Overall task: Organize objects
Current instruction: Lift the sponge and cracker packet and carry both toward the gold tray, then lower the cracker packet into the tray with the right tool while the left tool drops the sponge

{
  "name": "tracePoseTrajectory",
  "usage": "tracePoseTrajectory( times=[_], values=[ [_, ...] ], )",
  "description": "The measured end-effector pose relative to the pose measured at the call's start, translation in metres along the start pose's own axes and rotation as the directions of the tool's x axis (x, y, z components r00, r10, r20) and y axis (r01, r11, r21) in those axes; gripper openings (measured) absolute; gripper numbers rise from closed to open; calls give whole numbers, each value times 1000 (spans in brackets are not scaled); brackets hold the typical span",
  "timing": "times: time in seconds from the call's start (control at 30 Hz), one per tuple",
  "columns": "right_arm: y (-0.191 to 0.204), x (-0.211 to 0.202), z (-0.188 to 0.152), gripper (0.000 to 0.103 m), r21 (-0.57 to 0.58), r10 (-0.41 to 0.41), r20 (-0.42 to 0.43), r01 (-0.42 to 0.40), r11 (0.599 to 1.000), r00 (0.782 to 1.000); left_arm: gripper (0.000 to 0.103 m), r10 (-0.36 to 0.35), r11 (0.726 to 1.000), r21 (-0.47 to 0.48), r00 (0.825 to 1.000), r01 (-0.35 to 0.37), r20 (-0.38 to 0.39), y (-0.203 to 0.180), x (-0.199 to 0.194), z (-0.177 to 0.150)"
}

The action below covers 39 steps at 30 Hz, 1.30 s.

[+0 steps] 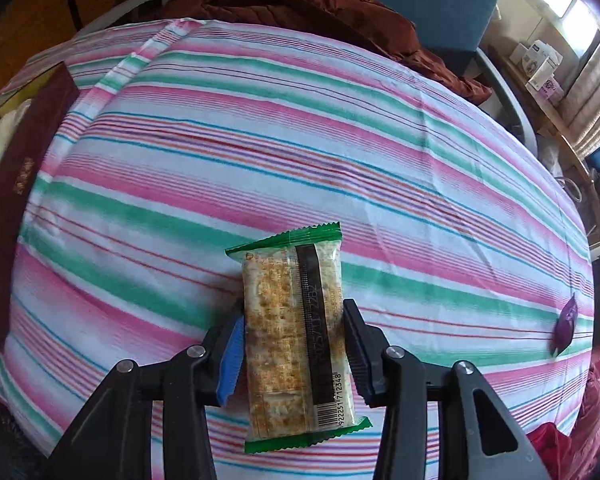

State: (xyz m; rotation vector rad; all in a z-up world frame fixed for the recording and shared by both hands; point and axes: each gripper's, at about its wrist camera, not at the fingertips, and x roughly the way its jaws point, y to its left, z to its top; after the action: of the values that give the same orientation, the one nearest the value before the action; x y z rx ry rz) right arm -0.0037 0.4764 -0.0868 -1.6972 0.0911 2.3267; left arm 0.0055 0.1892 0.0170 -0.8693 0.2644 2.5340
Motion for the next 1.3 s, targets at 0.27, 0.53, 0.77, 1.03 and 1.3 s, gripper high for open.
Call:
tracePoseTrajectory(
  times=[0.27, 0.53, 0.77, 1.03, 1.3],
  values=[
    [51, -19, -1, 45, -32, 85, 59, -84, 996, 995, 60, 14, 999, -40, 1000, -15, -20, 21, 2, -10],
    [95, -61, 6, 45, -53, 200, 169, -194, 980, 965, 60, -12, 992, -126, 998, 5, -55, 57, 6, -24],
    [147, -101, 24, 45, -123, 339, 241, -318, 940, 909, 60, -72, 960, -276, 997, 58, -42, 112, -5, -41],
    [202, -104, 67, 45, -169, 410, 235, -378, 910, 882, 60, -106, 953, -292, 992, 79, -75, 116, 5, -46],
    [221, -89, 98, 46, -146, 449, 194, -427, 892, 872, 61, -30, 974, -225, 985, -10, -171, 99, 45, -42]
  ],
)
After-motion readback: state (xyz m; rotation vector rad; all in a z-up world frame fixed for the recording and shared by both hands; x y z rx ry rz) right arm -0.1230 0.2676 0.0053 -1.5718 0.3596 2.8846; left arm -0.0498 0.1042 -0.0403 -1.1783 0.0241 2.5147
